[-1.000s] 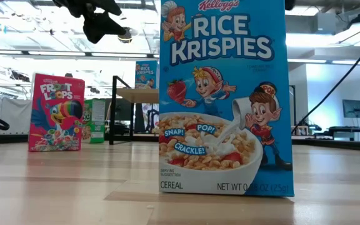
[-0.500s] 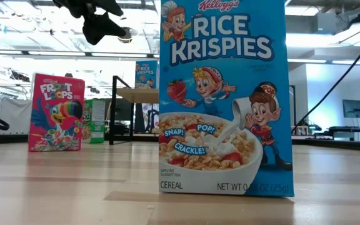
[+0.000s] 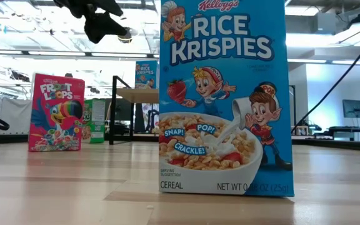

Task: Stack cereal on shelf
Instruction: Put the top green cereal box on the shelf aligned with the green cereal box

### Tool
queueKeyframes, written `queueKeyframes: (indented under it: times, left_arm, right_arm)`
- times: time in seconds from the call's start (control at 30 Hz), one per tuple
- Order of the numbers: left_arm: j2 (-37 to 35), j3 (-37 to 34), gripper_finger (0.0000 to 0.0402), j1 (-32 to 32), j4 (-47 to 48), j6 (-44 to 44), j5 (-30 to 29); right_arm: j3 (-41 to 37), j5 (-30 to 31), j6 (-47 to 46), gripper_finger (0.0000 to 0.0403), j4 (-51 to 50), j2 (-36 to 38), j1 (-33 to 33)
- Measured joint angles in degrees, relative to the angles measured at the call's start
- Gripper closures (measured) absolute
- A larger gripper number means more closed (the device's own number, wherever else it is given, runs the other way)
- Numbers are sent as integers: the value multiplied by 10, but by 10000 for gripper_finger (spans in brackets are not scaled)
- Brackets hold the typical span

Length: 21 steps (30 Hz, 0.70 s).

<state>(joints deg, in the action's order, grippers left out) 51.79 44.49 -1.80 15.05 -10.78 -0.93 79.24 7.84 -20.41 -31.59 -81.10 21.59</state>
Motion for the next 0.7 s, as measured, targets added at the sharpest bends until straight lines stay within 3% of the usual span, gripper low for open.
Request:
queueKeyframes:
  times: [0.37, 0.7]
  left_arm:
    - [0, 0, 170, -35, -38, 191, -143]
    - [-1, 0, 170, -85, -75, 249, -283]
  right_arm:
    - [0, 2, 161, 45, -15, 0, -93]
    - [0, 35, 327, 45, -26, 0, -218]
